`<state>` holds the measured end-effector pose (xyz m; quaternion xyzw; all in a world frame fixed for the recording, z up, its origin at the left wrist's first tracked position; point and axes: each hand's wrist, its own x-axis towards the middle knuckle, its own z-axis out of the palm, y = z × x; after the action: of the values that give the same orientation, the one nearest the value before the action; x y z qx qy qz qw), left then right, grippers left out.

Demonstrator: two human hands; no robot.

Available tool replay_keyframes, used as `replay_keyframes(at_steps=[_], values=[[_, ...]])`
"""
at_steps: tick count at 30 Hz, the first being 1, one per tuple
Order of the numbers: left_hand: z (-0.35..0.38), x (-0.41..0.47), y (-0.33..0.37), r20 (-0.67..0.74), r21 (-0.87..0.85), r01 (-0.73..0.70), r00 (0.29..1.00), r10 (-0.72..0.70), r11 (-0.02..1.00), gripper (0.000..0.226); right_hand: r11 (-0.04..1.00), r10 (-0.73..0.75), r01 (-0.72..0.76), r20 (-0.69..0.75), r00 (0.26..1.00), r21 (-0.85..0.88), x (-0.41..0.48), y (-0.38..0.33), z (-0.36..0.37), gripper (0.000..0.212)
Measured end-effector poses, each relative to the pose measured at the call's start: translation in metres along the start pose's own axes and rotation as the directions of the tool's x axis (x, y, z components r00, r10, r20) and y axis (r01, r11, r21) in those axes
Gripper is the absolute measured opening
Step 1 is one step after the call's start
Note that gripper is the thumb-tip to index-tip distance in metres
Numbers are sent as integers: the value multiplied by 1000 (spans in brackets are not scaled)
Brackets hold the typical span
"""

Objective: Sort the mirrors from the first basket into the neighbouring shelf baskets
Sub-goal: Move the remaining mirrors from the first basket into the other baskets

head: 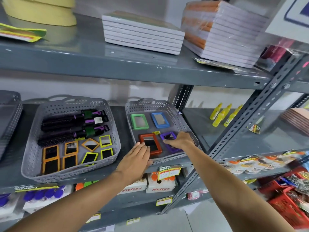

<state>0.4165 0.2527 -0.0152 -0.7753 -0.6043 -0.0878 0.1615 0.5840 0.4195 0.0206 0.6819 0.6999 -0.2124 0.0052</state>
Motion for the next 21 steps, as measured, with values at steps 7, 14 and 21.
replay_keyframes(at_steps=[7,14,21], values=[[3,-2,2,60,0,24,998,-24,1000,53,983,-84,75,-49,995,-170,2,0,4,69],[4,0,2,97,-30,23,995,-20,999,55,969,-96,76,-73,993,-234,3,-2,5,73],[5,1,0,121,-33,13,993,-9,999,56,979,-74,58,-73,995,-197,5,0,6,82]])
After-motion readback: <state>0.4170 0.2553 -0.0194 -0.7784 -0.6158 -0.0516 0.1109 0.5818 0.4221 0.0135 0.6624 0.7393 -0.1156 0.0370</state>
